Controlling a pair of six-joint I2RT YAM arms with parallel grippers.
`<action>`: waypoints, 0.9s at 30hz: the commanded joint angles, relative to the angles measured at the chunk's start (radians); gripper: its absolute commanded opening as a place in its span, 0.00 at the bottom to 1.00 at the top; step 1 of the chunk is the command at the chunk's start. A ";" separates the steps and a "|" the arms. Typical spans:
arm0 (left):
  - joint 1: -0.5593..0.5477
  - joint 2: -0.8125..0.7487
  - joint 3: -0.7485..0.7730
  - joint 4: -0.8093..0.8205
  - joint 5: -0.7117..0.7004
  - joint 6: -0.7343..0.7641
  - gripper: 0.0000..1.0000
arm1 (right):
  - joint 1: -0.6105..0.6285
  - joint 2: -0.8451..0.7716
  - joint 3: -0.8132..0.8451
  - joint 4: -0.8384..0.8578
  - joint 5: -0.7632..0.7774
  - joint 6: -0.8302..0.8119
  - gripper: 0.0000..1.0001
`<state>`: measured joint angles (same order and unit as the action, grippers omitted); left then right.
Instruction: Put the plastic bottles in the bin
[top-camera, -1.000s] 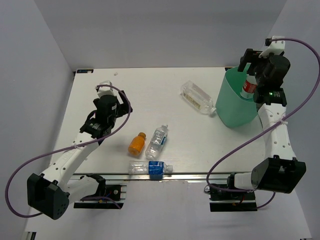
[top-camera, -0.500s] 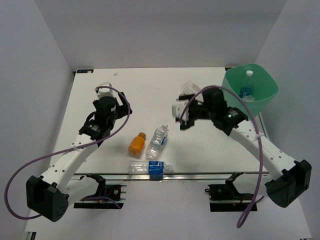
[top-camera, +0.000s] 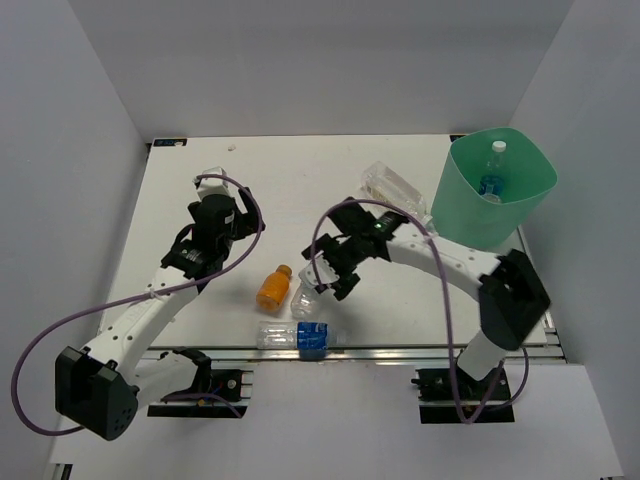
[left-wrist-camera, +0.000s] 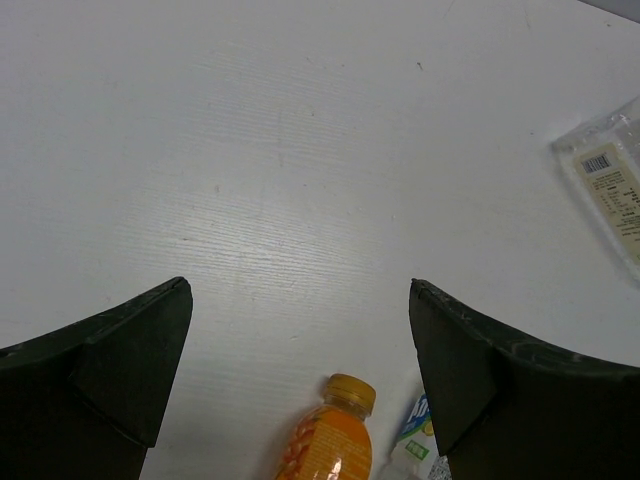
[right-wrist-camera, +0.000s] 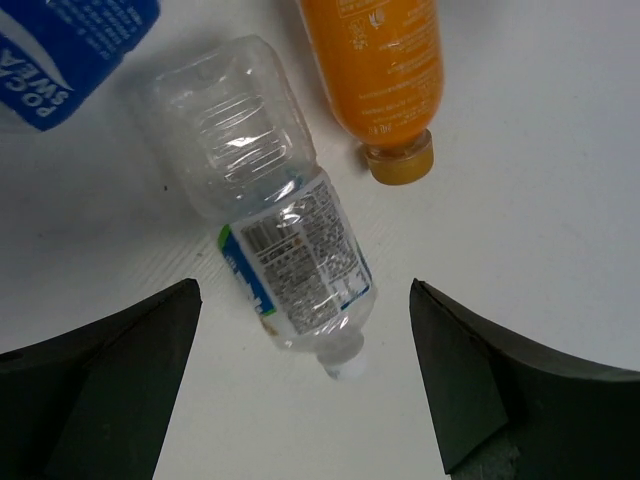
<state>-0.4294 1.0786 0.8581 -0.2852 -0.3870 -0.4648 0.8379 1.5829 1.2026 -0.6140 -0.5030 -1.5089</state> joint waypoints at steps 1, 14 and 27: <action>0.001 0.001 0.007 0.006 -0.024 0.017 0.98 | 0.018 0.159 0.161 -0.120 -0.012 -0.019 0.89; 0.003 0.044 0.007 -0.005 -0.065 0.051 0.98 | 0.081 0.379 0.186 -0.035 0.132 0.002 0.89; 0.011 0.040 -0.019 0.011 -0.079 0.046 0.98 | 0.081 0.388 0.132 0.142 0.181 0.108 0.68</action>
<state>-0.4271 1.1324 0.8562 -0.2909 -0.4538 -0.4225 0.9184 1.9717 1.3571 -0.4908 -0.3634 -1.4429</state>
